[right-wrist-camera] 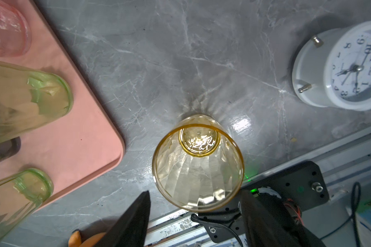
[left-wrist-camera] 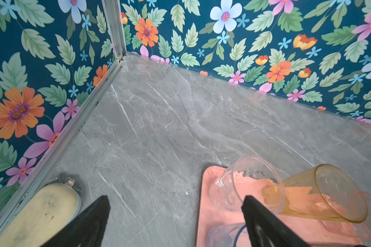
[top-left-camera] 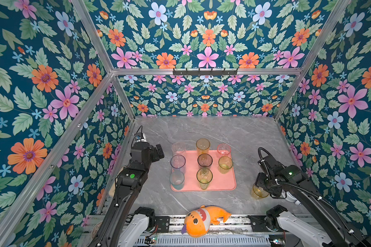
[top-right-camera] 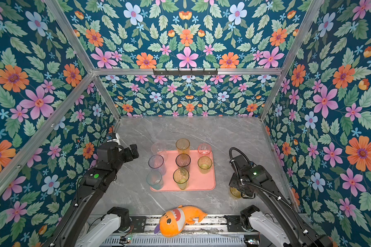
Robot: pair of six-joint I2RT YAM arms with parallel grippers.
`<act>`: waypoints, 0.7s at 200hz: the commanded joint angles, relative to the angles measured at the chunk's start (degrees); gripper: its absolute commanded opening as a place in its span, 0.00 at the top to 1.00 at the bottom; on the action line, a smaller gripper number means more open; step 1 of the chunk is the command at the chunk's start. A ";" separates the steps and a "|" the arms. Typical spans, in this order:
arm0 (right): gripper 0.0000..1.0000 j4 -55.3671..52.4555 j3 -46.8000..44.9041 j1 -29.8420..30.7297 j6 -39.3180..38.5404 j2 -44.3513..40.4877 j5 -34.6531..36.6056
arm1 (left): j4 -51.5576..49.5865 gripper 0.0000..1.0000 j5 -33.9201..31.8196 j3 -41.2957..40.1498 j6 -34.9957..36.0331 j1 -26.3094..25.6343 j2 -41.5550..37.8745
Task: Place the glasses into the tray
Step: Pick up the glass from the bottom-right of the table.
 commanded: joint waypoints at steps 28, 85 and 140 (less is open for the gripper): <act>0.29 -3.23 -3.44 -0.06 9.18 -3.06 6.04 | 1.47 0.01 -1.32 0.04 1.38 0.05 0.80; 0.32 0.16 -7.79 -1.31 13.51 -5.03 4.97 | 1.85 0.01 -0.79 -0.23 1.29 0.05 1.67; 0.41 4.07 -10.01 -1.42 14.29 -3.91 2.48 | 1.78 0.01 -0.94 -0.41 1.36 0.01 1.67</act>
